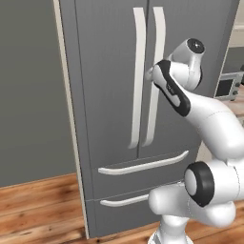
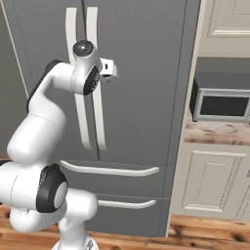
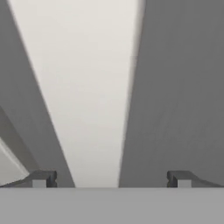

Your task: Gather the onion and avocado from the fridge and place them on a tray on the dining counter. Then gather the fishs from the fridge and place them on the other tray.

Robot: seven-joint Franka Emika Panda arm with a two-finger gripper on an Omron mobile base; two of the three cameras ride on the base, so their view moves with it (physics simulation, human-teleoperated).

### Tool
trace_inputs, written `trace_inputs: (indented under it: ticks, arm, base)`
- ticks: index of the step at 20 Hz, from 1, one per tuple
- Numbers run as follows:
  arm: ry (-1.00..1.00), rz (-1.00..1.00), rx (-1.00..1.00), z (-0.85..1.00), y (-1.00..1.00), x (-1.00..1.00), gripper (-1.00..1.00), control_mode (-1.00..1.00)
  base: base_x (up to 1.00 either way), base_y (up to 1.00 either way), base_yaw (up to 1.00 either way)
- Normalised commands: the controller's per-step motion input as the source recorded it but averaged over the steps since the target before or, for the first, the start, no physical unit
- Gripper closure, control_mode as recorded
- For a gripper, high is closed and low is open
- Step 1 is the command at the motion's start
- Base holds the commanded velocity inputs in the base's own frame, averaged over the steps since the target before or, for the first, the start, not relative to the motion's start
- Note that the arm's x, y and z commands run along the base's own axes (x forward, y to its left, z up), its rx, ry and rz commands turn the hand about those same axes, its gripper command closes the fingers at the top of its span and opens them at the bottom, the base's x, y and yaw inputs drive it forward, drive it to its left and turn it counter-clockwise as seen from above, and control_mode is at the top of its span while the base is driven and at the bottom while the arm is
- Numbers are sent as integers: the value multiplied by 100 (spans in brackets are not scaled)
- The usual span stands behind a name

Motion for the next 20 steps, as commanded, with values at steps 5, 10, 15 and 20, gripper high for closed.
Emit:
trace_inputs:
  ticks: [5, 10, 15, 20]
  arm:
    - [-1, -1, 0, 1, 19, 29, -100, -100]
    - [1, 0, 0, 1, 4, 35, -100, -100]
    - [2, 0, 0, 0, 2, 37, -100, -100]
    - [4, 0, 0, 0, 11, 22, 100, -100]
  base:
    - [0, 0, 0]
    - [0, 0, 0]
    - [0, 0, 0]
    - [0, 0, 0]
